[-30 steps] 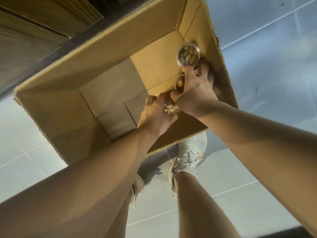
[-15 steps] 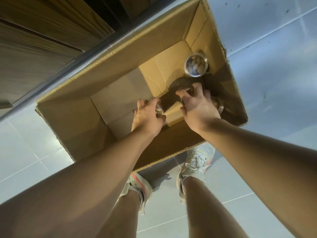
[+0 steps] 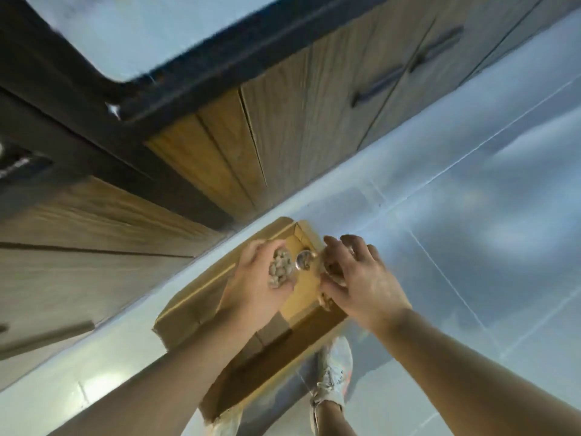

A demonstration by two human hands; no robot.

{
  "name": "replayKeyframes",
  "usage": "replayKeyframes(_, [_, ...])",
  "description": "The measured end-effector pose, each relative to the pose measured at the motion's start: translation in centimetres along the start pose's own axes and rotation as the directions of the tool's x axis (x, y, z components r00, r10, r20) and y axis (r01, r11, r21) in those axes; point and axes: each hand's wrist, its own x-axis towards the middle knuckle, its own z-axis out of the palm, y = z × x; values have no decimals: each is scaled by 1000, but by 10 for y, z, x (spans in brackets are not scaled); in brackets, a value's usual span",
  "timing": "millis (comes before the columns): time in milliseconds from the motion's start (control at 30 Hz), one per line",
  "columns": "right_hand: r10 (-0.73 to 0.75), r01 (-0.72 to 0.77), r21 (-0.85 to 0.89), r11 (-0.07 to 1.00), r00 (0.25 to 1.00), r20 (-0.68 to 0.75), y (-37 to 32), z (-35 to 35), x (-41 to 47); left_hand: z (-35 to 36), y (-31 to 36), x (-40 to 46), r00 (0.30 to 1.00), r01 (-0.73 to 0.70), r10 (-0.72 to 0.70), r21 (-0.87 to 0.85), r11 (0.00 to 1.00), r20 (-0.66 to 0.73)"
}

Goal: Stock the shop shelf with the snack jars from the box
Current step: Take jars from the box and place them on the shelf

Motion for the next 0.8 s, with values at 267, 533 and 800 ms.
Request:
replayKeyframes(267, [51, -89, -100, 991, 942, -332, -86, -231, -103, -193, 159, -86, 929, -371, 371, -20, 928, 9])
replayKeyframes(533, [334, -298, 164, 940, 718, -610, -157, -412, -269, -354, 294, -230, 778, -625, 625, -18, 780, 68])
replayKeyframes(800, [428, -452, 202, 869, 483, -763, -177, -481, -453, -398, 399, -356, 553, -832, 830, 3, 555, 73])
